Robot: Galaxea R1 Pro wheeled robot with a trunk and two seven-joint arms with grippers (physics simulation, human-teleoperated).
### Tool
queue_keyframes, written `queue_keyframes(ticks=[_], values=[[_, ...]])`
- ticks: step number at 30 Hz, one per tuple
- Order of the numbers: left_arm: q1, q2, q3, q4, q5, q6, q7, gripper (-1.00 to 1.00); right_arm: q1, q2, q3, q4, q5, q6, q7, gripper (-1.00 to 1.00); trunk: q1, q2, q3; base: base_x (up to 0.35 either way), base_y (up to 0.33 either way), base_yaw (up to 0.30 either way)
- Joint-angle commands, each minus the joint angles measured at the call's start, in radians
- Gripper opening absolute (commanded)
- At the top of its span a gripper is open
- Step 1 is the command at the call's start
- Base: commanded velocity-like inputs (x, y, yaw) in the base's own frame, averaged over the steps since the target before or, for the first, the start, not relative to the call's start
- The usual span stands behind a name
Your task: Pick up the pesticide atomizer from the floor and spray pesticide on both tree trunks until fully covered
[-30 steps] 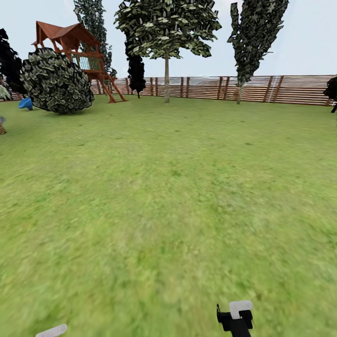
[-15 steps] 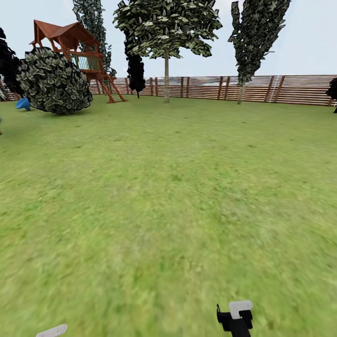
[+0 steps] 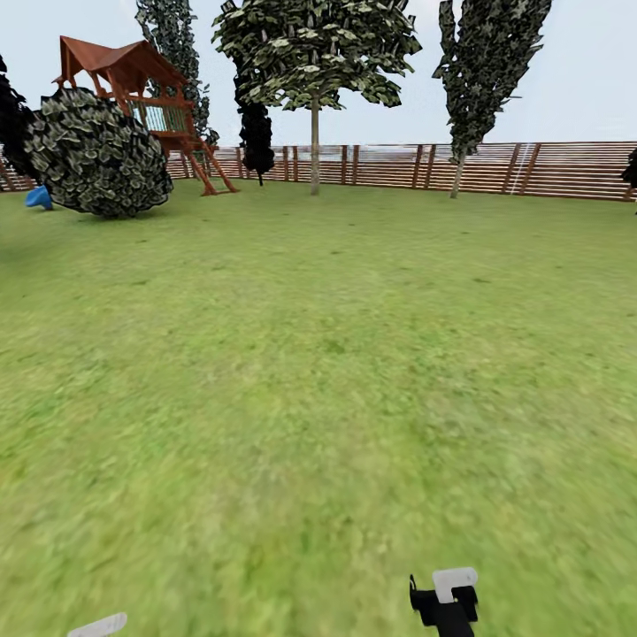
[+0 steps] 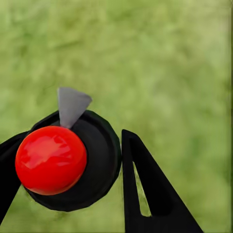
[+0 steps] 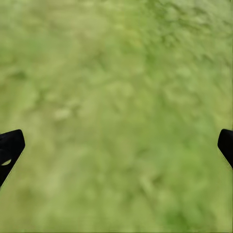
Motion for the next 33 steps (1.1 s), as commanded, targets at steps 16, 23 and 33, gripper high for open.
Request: queue_keyframes(ticks=[16, 23, 33], values=[[-0.001, 0.000, 0.009, 0.002, -0.005, -0.003, -0.005, -1.00, -0.001, 0.000, -0.005, 0.002, 0.010, -0.002, -0.005, 1.00, 0.000, 0.000, -0.001, 0.336, 0.000, 0.000], [-0.001, 0.000, 0.009, 0.002, -0.005, -0.003, -0.005, -1.00, 0.000, -0.004, -0.005, 0.003, 0.012, -0.002, -0.004, 1.00, 0.000, 0.000, -0.001, 0.336, 0.000, 0.000], [-0.001, 0.000, 0.009, 0.002, -0.005, -0.003, -0.005, -1.00, -0.001, -0.004, -0.005, 0.003, 0.011, -0.002, -0.004, 1.00, 0.000, 0.000, -0.001, 0.336, 0.000, 0.000]])
